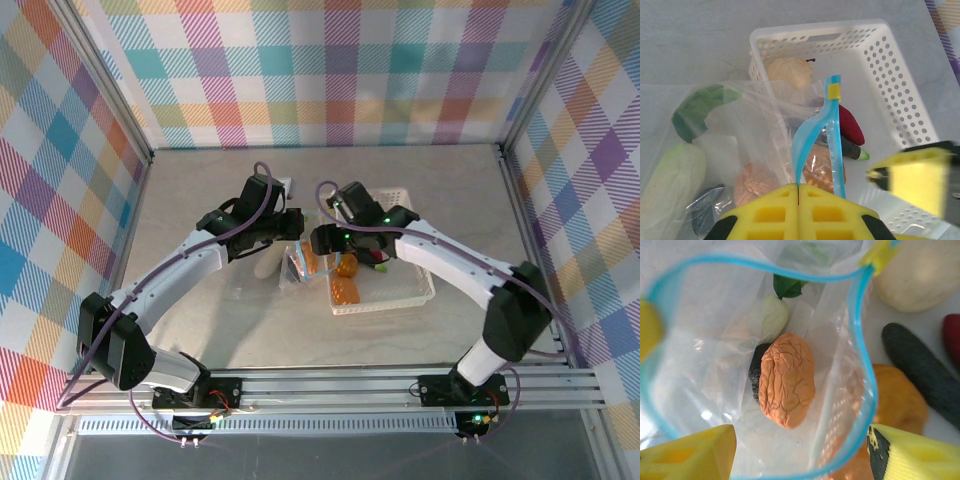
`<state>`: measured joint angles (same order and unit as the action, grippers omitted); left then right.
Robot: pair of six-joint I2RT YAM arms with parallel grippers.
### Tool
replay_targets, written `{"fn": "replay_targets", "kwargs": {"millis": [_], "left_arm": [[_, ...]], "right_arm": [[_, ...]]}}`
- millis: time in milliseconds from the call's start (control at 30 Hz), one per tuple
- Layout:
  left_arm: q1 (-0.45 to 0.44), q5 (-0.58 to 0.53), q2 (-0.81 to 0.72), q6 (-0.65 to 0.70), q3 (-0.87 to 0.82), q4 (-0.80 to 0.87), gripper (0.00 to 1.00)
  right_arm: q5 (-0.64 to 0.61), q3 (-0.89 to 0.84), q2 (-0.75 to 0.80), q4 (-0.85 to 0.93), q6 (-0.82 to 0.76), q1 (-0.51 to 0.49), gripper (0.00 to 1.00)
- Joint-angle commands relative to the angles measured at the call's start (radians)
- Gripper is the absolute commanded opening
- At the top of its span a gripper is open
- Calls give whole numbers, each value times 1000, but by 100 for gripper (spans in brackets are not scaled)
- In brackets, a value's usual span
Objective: Place the food in the zip-top bag and seal the zipper
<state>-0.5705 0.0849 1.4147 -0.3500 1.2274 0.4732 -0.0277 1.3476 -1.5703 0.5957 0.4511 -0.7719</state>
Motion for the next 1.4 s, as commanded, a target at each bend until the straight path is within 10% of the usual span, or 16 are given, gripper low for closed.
{"fn": "replay_targets", "kwargs": {"millis": [0,300,633,1367], "left_arm": [[15,-12,-39,14,3,21,6],[15,-23,-56,26,1,54,6],[15,-33,-63,20,-4,64,10],[14,8,-79,23,-5,57,23]], "right_arm": [[-71,22,90,194,-96,11,71],[-81,-141,220,308,-60,39,71],[113,-269,89,128,24,37,78],[130,-282,-57,39,32,37,81]]}}
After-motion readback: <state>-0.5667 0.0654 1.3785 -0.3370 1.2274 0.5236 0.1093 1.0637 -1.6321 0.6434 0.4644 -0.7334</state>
